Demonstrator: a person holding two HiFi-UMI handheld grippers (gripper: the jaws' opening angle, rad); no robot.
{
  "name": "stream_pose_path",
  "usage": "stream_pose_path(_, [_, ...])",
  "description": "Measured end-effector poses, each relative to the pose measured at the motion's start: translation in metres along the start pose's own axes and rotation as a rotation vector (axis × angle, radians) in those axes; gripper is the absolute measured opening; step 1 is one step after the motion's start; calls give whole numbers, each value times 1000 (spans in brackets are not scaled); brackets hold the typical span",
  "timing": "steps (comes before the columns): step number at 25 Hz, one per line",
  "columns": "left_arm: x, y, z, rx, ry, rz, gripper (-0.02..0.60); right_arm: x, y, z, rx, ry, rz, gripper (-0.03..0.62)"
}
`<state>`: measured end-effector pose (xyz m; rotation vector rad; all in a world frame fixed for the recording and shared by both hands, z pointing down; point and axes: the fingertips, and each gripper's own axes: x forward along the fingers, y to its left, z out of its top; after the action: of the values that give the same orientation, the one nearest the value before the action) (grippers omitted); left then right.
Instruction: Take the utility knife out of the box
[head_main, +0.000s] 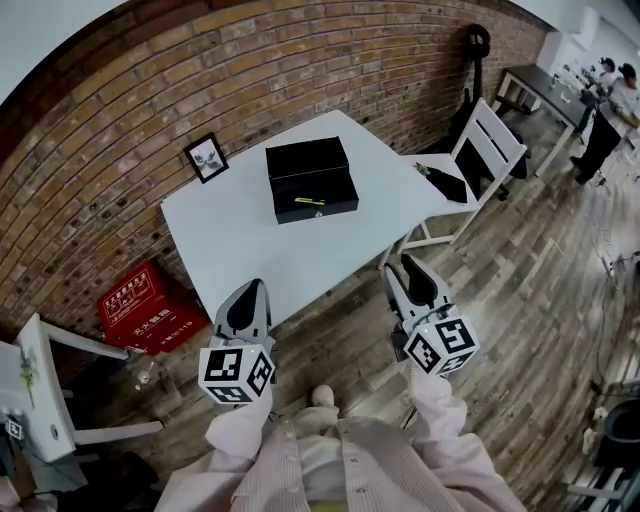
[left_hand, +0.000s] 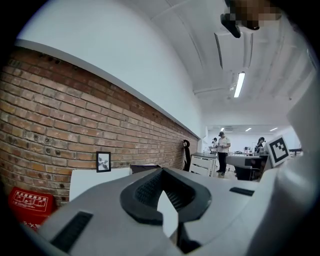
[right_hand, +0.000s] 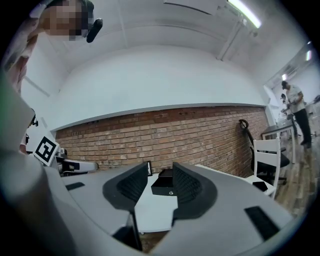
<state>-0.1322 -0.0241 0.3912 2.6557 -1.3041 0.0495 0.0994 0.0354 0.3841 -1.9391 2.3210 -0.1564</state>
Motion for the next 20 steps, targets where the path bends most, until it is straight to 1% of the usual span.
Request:
stream_pose_path(7, [30, 20, -4, -14, 16, -31, -8, 28, -9, -9, -4, 23, -33, 143])
stream_pose_path(12, [42, 29, -8, -34, 29, -36, -8, 44, -11, -11, -17, 43, -45, 143])
stream_pose_path(15, [50, 35, -11, -47, 34, -29, -8, 53, -19, -11, -30, 36, -83, 143])
stream_pose_path(20, [68, 45, -15, -63, 40, -4, -8, 76, -32, -15, -12, 41, -65, 143])
